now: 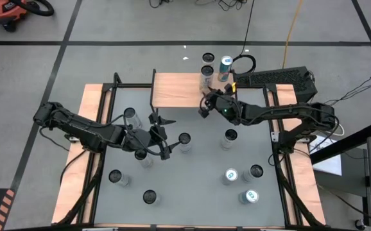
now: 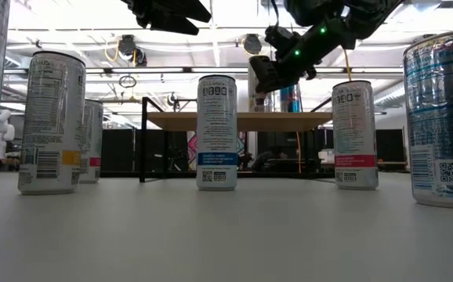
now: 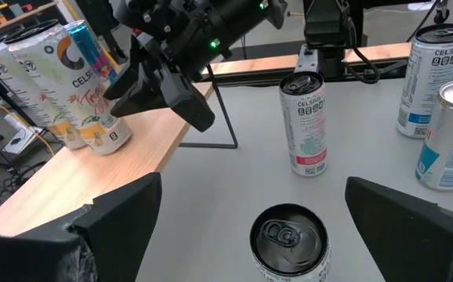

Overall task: Place canned beverage on shelf
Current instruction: Put the right white yellow soda can on the shelf aligned with the other white yellow soda can, then put the white yellow soda can on the shelf aligned with the other white yellow soda cans

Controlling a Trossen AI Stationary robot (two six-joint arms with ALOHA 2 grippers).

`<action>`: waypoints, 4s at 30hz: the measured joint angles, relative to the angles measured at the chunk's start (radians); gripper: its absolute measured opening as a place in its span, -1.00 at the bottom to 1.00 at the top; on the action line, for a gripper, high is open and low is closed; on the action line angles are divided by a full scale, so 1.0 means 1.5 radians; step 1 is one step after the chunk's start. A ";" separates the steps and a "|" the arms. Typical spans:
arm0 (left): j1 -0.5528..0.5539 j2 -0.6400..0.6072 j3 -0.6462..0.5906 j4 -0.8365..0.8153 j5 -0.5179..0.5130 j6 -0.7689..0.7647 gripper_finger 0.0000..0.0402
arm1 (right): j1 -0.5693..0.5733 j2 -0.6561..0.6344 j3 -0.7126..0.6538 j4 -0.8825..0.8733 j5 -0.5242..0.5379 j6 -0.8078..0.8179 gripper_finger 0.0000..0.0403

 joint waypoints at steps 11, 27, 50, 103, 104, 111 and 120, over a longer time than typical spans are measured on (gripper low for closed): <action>0.000 0.000 0.000 0.000 0.000 0.000 0.98 | -0.006 0.000 0.000 0.002 -0.001 -0.002 -0.56; 0.000 0.000 0.000 0.000 0.000 0.000 0.98 | -0.013 0.000 0.000 0.020 -0.038 -0.001 -0.56; 0.000 0.000 0.000 0.001 0.000 0.000 0.98 | -0.030 0.000 0.000 0.026 -0.068 0.000 -0.56; -0.039 0.000 0.000 -0.043 0.000 -0.090 0.98 | 0.369 -0.049 0.000 0.019 -0.070 0.070 -0.56; -0.043 0.000 0.000 -0.043 -0.001 -0.096 0.98 | 0.384 -0.049 0.000 0.018 -0.069 0.072 -0.56; -0.073 0.000 0.000 -0.048 -0.005 -0.149 0.98 | 0.472 -0.049 0.000 0.024 -0.015 0.080 -0.56; -0.110 0.000 0.000 -0.050 -0.023 -0.192 0.98 | 0.525 -0.028 0.000 0.048 -0.018 0.100 -0.56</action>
